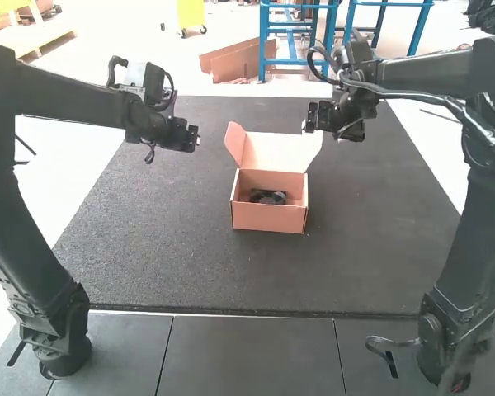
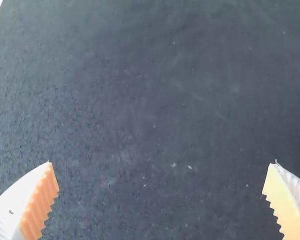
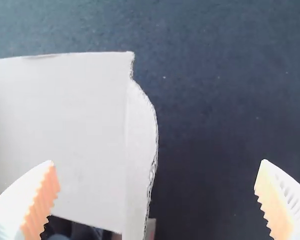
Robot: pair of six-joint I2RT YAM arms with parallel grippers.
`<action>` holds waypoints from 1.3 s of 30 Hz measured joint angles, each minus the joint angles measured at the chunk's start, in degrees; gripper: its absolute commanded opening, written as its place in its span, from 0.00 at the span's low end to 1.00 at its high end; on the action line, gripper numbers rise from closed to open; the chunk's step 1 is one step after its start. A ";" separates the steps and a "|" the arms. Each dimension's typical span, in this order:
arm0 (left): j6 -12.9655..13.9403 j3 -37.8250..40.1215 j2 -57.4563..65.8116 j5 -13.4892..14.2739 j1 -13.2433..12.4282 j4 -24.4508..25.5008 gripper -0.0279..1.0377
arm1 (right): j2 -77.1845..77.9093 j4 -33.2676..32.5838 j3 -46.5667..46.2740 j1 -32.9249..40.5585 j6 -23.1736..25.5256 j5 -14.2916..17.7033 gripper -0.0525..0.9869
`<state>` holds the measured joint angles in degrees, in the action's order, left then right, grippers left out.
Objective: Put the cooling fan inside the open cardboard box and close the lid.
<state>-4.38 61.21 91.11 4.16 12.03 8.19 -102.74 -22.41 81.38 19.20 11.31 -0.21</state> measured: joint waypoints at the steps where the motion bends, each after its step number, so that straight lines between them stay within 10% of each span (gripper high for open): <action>1: -0.02 0.55 0.68 -0.11 -0.02 -0.17 0.94 | -0.79 -0.46 1.14 -0.24 0.09 -0.39 0.92; 26: -2.34 11.41 9.03 -3.78 7.93 0.24 0.94 | -9.66 -9.88 14.23 -0.74 1.64 -7.06 0.86; 39: -2.58 11.41 9.03 -4.02 9.29 0.74 0.94 | -9.66 -10.19 14.47 -0.72 1.77 -7.10 0.62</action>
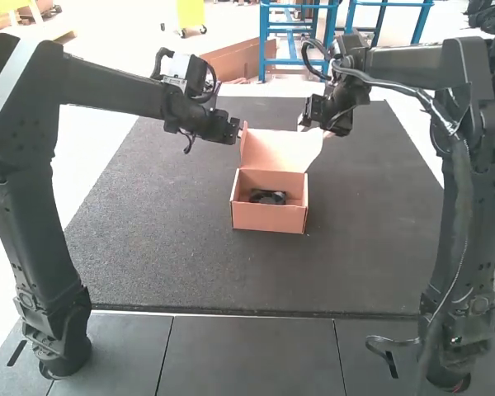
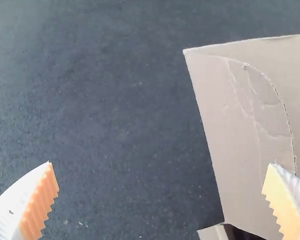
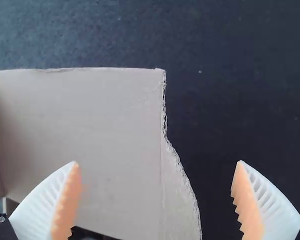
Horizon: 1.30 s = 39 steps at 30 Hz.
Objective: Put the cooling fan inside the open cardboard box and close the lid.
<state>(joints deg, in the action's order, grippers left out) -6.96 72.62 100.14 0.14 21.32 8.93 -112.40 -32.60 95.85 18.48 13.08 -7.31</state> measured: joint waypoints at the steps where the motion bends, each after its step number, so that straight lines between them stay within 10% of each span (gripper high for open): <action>1: 0.00 0.00 0.00 0.00 0.02 0.00 0.94 | 0.02 -0.11 0.22 -0.02 0.02 -0.02 0.59; 8: -0.22 0.00 0.00 0.00 0.02 0.04 0.94 | 0.00 -0.15 1.36 -0.02 0.31 0.00 0.36; 39: -0.42 0.00 0.00 0.00 0.02 -0.17 0.94 | 0.00 -2.16 1.36 0.00 0.57 1.57 0.04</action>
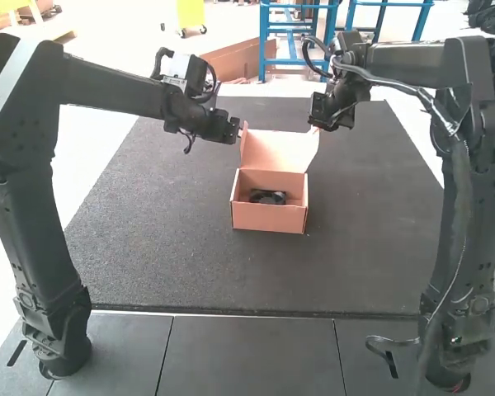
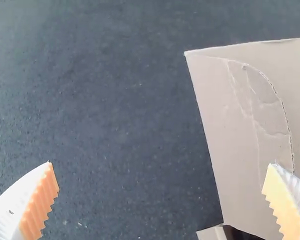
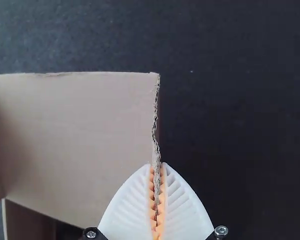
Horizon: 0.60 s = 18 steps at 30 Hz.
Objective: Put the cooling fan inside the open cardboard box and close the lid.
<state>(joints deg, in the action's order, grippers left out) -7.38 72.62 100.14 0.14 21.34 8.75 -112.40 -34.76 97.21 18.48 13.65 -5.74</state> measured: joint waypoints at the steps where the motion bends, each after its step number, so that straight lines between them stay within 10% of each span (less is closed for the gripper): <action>1: 0.00 0.00 0.00 0.00 0.00 0.02 0.94 | 0.02 -0.11 0.00 0.07 -0.15 0.17 0.04; 18: 0.02 0.00 0.00 0.00 0.00 0.46 0.94 | 1.62 -2.32 -0.02 5.51 -3.58 6.99 0.04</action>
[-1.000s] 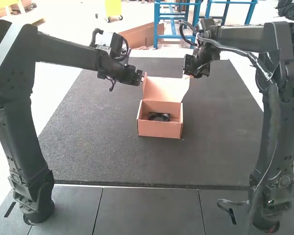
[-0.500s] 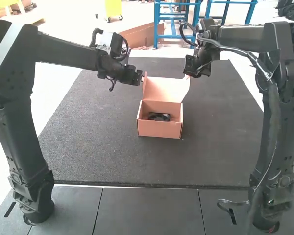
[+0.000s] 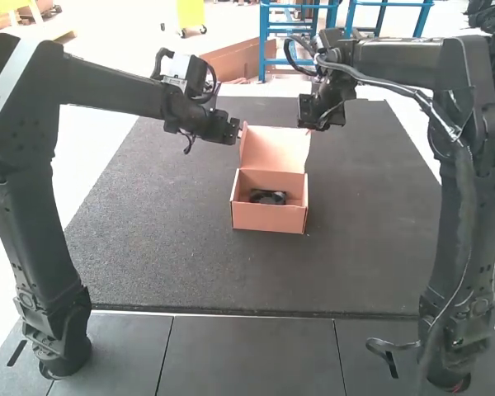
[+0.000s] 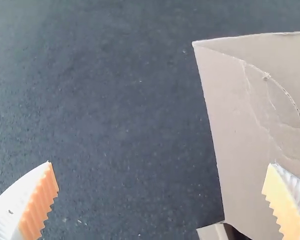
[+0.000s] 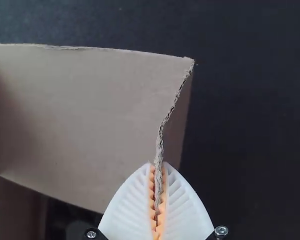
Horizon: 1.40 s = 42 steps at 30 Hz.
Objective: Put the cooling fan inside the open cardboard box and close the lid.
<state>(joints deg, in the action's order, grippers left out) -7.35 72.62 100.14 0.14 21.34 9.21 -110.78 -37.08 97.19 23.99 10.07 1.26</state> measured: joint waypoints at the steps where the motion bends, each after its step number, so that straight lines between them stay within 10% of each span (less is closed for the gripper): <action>1: 0.00 0.00 0.00 0.00 0.00 0.02 0.94 | 0.09 -0.04 -0.07 0.17 -0.17 0.31 0.04; 42: -0.04 -1.79 -4.57 0.02 1.97 6.86 0.94 | 12.00 -0.11 -16.04 7.26 -0.28 6.10 0.04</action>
<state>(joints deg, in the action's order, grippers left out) -7.40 70.83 95.57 0.16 23.31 16.08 -98.78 -37.19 81.14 31.24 9.78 7.35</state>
